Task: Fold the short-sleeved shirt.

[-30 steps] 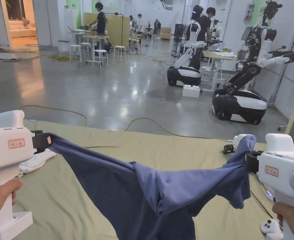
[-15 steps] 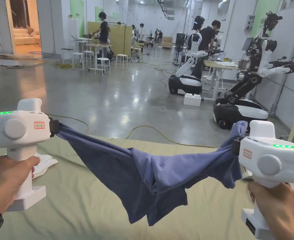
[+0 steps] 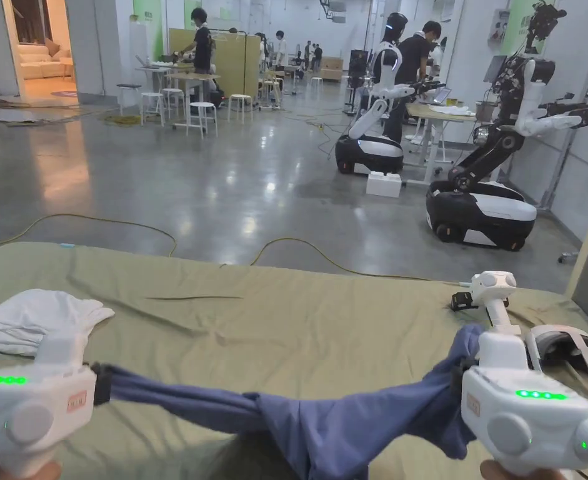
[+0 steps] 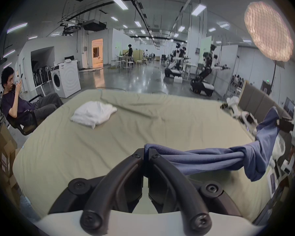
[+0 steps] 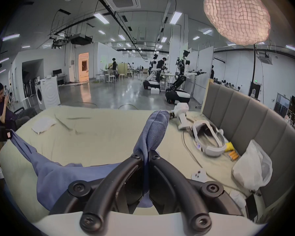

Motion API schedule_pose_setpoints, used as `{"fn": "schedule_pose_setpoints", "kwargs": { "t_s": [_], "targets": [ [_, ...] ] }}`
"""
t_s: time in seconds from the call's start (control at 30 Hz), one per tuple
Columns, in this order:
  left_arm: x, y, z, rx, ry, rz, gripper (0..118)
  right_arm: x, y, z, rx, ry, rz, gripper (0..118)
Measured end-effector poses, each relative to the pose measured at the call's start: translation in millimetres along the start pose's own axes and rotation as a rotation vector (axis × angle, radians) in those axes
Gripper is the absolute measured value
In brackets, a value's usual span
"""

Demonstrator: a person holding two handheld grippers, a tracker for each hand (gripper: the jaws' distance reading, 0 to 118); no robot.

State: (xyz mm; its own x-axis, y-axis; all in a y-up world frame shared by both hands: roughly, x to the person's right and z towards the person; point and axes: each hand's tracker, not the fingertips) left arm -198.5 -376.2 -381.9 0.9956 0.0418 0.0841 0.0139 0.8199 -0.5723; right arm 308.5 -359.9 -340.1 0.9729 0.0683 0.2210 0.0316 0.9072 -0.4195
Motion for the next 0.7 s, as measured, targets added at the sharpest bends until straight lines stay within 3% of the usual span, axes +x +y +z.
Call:
{"fn": "schedule_pose_setpoints", "kwargs": {
  "t_s": [0.23, 0.53, 0.57, 0.6, 0.67, 0.7],
  "targets": [
    [-1, -105, 18, -0.094, 0.051, -0.038, 5, -2, -83, 32, -0.088, -0.01, -0.007, 5],
    [-1, -174, 39, -0.157, 0.052, 0.011, 6, -13, -161, 70, -0.161, -0.068, 0.071, 7],
    [-2, -177, 40, -0.16, 0.046, 0.012, 6, -12, -162, 73, -0.166, -0.072, 0.066, 12],
    [0, -177, 43, -0.161, 0.044, 0.008, 13, -10, -160, 75, -0.164, -0.081, 0.049, 31],
    [3, -172, 49, -0.138, 0.063, -0.015, 41, -7, -152, 85, -0.124, -0.084, 0.005, 65],
    [4, -169, 52, -0.105, 0.079, -0.018, 46, -6, -147, 89, -0.077, -0.085, -0.011, 69]
  ]
}}
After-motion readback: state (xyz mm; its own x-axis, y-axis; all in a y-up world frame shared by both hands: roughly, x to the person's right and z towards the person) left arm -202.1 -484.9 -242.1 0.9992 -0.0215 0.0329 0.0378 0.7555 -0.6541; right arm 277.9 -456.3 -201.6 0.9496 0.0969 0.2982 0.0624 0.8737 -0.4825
